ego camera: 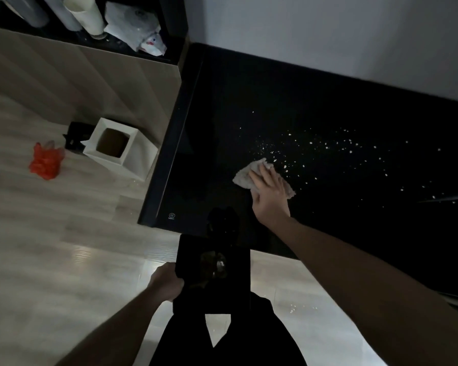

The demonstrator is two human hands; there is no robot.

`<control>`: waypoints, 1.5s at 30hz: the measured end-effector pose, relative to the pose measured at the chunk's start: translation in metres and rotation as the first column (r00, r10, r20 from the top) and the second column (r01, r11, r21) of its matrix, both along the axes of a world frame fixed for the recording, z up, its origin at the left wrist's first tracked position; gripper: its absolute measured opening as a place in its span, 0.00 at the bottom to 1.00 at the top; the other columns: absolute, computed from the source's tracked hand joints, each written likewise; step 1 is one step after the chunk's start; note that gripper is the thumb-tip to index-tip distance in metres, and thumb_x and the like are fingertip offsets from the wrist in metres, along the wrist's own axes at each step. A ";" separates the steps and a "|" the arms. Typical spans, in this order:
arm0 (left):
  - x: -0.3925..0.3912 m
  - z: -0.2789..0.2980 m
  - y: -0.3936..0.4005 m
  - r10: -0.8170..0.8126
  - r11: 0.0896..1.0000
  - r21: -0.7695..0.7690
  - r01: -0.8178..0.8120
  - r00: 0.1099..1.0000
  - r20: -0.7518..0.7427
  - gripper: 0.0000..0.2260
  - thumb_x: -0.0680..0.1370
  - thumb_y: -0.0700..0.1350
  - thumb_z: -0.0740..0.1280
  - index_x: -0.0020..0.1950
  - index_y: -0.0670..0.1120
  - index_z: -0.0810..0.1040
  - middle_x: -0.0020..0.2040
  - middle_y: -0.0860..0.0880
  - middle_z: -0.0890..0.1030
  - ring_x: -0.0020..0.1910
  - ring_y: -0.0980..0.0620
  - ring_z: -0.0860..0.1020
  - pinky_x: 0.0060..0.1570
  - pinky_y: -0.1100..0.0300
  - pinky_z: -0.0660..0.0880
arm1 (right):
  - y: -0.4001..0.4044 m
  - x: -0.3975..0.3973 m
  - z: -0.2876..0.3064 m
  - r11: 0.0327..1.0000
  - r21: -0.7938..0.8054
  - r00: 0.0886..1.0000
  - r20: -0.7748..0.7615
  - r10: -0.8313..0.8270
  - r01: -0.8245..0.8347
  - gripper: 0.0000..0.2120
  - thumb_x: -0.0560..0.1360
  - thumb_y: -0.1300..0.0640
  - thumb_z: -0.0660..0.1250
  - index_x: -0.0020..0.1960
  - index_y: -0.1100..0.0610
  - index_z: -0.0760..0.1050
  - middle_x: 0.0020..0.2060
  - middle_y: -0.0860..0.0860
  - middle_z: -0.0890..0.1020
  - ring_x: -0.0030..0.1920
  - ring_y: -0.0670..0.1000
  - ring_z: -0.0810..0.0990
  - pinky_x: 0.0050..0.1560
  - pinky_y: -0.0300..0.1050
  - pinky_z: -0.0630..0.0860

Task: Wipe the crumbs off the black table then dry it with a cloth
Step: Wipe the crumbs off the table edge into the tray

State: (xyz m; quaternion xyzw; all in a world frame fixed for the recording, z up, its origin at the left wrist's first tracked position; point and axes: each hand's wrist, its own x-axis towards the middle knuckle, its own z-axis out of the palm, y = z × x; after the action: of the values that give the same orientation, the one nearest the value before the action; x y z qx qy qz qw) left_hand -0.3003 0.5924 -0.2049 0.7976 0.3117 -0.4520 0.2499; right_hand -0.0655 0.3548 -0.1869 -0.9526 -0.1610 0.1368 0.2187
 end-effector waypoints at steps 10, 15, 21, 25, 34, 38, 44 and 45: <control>0.028 0.017 -0.007 0.025 0.999 -0.021 -0.026 0.999 -0.021 0.15 0.70 0.39 0.64 0.53 0.45 0.85 0.45 0.45 0.86 0.40 0.46 0.81 0.39 0.59 0.75 | 0.019 -0.161 0.008 0.948 0.207 0.960 -0.090 0.266 -0.243 0.33 0.72 0.68 0.70 0.74 0.49 0.74 0.79 0.44 0.69 0.82 0.46 0.58 0.80 0.46 0.62; 0.035 0.019 -0.002 0.006 1.000 -0.024 -0.007 0.999 -0.040 0.13 0.71 0.39 0.64 0.53 0.44 0.84 0.46 0.44 0.86 0.50 0.41 0.85 0.41 0.59 0.76 | 0.014 -0.168 0.052 0.934 0.352 0.957 -0.249 0.150 -0.055 0.28 0.78 0.69 0.64 0.75 0.50 0.75 0.75 0.41 0.72 0.76 0.38 0.66 0.74 0.29 0.62; 0.035 0.017 0.002 -0.006 1.000 -0.030 0.005 1.000 -0.028 0.11 0.72 0.41 0.63 0.49 0.46 0.83 0.46 0.45 0.86 0.45 0.43 0.83 0.41 0.59 0.74 | -0.044 -0.081 0.065 0.889 0.344 0.951 -0.172 -0.258 0.303 0.26 0.82 0.69 0.60 0.73 0.46 0.76 0.74 0.44 0.75 0.78 0.44 0.68 0.77 0.42 0.66; 0.038 0.016 0.004 -0.006 1.000 -0.029 0.005 0.999 -0.038 0.09 0.71 0.41 0.63 0.45 0.48 0.81 0.42 0.46 0.85 0.45 0.42 0.85 0.40 0.57 0.78 | -0.094 -0.016 0.066 0.891 0.213 0.916 -0.074 -0.395 0.401 0.29 0.81 0.70 0.58 0.75 0.47 0.73 0.77 0.47 0.72 0.81 0.51 0.64 0.79 0.48 0.64; 0.037 0.011 0.005 0.033 0.999 -0.037 -0.034 0.999 -0.032 0.13 0.69 0.39 0.62 0.47 0.45 0.84 0.43 0.44 0.87 0.45 0.42 0.86 0.44 0.55 0.84 | -0.084 -0.002 0.013 0.945 -0.064 0.945 -0.045 -0.324 0.321 0.24 0.82 0.62 0.60 0.78 0.51 0.70 0.83 0.54 0.61 0.83 0.61 0.54 0.83 0.61 0.50; 0.032 0.012 0.008 0.059 0.997 -0.052 -0.062 0.997 -0.051 0.14 0.67 0.41 0.61 0.46 0.44 0.84 0.41 0.44 0.87 0.40 0.42 0.87 0.41 0.53 0.85 | -0.041 -0.069 0.009 0.977 0.035 0.978 -0.024 -0.207 0.208 0.28 0.78 0.68 0.65 0.75 0.52 0.74 0.80 0.53 0.67 0.82 0.60 0.60 0.82 0.62 0.54; 0.026 0.021 0.009 0.062 0.996 -0.058 -0.065 0.997 -0.054 0.07 0.69 0.40 0.62 0.41 0.45 0.79 0.40 0.43 0.86 0.43 0.42 0.86 0.34 0.59 0.78 | 0.012 -0.167 0.022 0.987 0.160 0.988 -0.151 0.033 -0.009 0.35 0.72 0.74 0.65 0.75 0.49 0.75 0.78 0.39 0.67 0.82 0.49 0.61 0.79 0.51 0.65; 0.025 0.021 0.009 0.068 0.996 -0.055 -0.071 0.996 -0.058 0.08 0.69 0.39 0.61 0.41 0.45 0.80 0.40 0.43 0.86 0.40 0.43 0.86 0.31 0.60 0.77 | 0.017 -0.175 0.030 0.977 0.211 0.978 -0.198 0.069 -0.026 0.34 0.74 0.73 0.64 0.75 0.49 0.74 0.76 0.36 0.66 0.81 0.44 0.60 0.79 0.45 0.64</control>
State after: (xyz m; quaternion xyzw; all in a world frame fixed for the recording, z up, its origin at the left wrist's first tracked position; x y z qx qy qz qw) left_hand -0.2754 0.6016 -0.1839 0.7658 0.3331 -0.4739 0.2794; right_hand -0.2403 0.3722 -0.1568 -0.9015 -0.1738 0.2218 0.3286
